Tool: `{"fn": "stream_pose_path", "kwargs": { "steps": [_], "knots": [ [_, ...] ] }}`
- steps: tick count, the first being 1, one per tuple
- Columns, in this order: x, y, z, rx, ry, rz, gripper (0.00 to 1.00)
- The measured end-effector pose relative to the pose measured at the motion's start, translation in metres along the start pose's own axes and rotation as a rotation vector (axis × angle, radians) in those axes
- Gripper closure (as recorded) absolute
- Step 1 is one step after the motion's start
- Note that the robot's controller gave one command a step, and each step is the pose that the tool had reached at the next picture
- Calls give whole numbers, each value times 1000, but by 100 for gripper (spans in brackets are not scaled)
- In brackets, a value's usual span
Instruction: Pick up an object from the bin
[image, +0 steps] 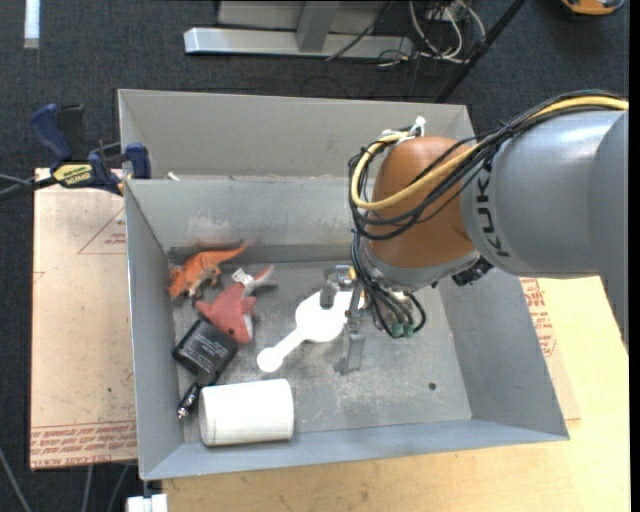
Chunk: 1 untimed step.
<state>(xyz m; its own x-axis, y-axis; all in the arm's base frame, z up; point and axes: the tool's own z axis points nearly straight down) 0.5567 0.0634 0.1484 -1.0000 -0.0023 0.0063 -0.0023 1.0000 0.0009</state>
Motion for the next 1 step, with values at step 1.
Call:
{"fn": "stream_pose_path", "kwargs": {
  "steps": [1],
  "knots": [
    [-1,0,-4,0,-6,1,0]
  ]
}}
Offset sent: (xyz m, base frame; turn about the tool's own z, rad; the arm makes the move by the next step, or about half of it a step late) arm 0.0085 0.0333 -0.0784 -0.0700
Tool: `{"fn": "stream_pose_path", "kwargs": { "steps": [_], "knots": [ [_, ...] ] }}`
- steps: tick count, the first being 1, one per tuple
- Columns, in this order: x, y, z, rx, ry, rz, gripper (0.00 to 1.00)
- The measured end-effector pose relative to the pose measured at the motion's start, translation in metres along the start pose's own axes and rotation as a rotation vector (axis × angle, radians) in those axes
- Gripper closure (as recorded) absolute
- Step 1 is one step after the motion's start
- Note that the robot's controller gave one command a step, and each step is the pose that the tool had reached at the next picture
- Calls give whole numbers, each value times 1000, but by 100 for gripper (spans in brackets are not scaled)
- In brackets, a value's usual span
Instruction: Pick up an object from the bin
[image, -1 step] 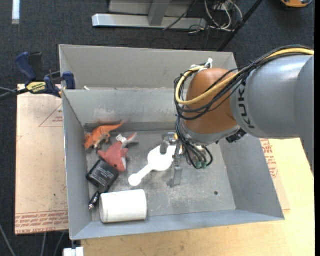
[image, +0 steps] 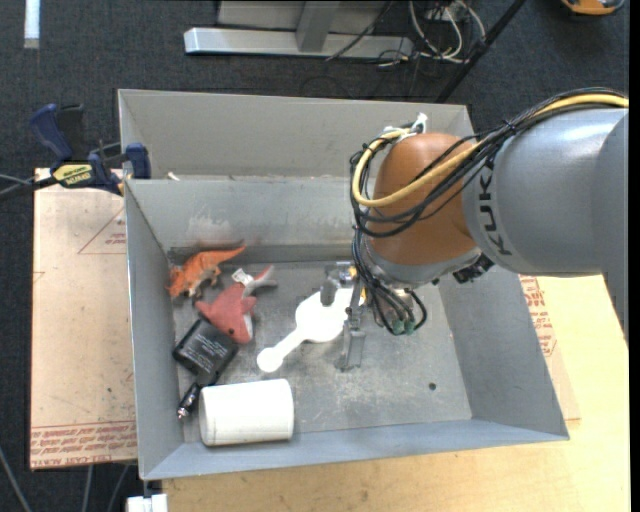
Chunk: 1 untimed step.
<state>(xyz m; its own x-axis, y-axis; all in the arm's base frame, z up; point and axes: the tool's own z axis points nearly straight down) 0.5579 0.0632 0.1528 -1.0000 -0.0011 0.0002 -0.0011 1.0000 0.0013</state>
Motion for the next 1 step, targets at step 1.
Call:
{"fn": "stream_pose_path", "kwargs": {
  "steps": [1],
  "knots": [
    [-7,13,31,0,-10,-28,0]
  ]
}}
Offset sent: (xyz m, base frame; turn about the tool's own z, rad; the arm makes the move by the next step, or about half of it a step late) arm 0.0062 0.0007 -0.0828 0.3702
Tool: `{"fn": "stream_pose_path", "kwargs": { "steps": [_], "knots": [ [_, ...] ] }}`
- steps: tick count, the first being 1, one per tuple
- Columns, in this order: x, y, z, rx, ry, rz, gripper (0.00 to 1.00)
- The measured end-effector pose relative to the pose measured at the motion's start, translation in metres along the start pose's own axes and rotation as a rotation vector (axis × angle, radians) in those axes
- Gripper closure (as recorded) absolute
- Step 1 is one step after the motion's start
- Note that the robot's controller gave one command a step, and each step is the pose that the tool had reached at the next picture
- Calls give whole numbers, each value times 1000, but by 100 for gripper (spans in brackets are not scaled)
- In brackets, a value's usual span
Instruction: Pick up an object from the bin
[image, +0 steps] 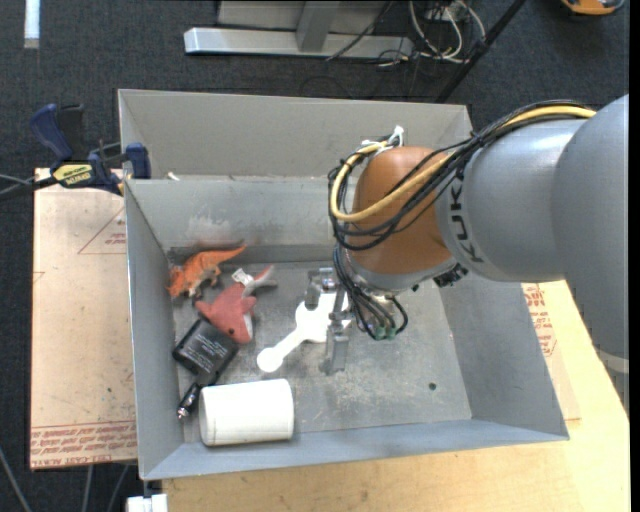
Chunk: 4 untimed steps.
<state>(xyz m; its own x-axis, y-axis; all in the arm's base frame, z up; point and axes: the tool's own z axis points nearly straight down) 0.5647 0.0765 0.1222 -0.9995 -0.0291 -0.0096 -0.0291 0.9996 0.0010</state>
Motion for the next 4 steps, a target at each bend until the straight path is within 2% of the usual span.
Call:
{"fn": "stream_pose_path", "kwargs": {
  "steps": [1,4],
  "knots": [
    [1,-12,52,0,8,398,100],
    [1,-12,52,0,9,398,100]
  ]
}}
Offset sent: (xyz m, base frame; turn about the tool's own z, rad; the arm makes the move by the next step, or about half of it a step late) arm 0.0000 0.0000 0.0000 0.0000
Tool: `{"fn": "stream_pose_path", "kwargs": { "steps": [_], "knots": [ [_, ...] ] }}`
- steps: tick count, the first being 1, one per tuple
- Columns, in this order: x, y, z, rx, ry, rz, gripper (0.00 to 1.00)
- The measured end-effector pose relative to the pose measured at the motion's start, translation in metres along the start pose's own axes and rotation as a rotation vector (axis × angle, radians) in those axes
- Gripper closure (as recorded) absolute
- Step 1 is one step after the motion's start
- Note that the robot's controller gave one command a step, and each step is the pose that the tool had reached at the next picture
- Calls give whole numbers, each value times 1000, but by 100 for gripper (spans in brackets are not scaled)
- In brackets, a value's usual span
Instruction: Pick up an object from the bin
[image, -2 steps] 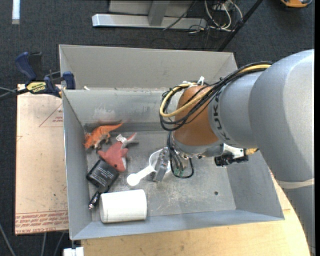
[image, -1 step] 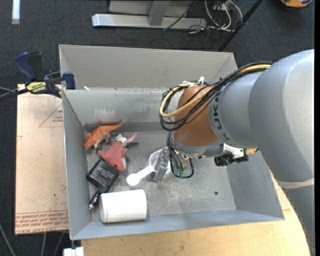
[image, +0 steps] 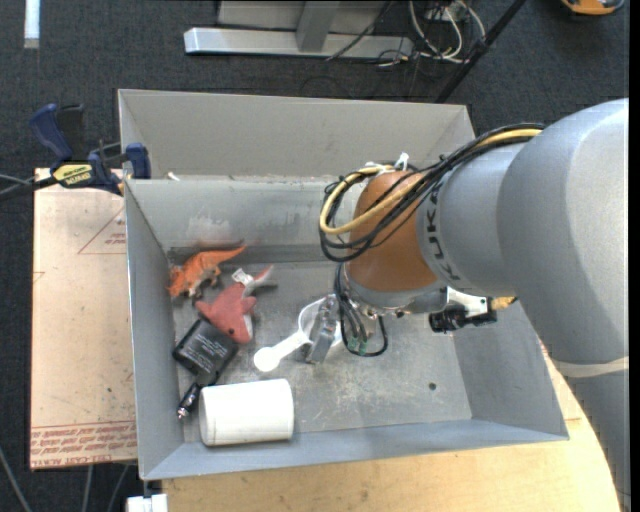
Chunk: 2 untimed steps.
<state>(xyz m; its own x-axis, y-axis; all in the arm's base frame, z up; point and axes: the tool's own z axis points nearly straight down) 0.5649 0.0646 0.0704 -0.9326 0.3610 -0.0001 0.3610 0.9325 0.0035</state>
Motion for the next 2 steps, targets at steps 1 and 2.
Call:
{"fn": "stream_pose_path", "kwargs": {
  "steps": [1,2],
  "knots": [
    [0,0,0,0,0,0,100],
    [0,0,0,0,0,0,100]
  ]
}}
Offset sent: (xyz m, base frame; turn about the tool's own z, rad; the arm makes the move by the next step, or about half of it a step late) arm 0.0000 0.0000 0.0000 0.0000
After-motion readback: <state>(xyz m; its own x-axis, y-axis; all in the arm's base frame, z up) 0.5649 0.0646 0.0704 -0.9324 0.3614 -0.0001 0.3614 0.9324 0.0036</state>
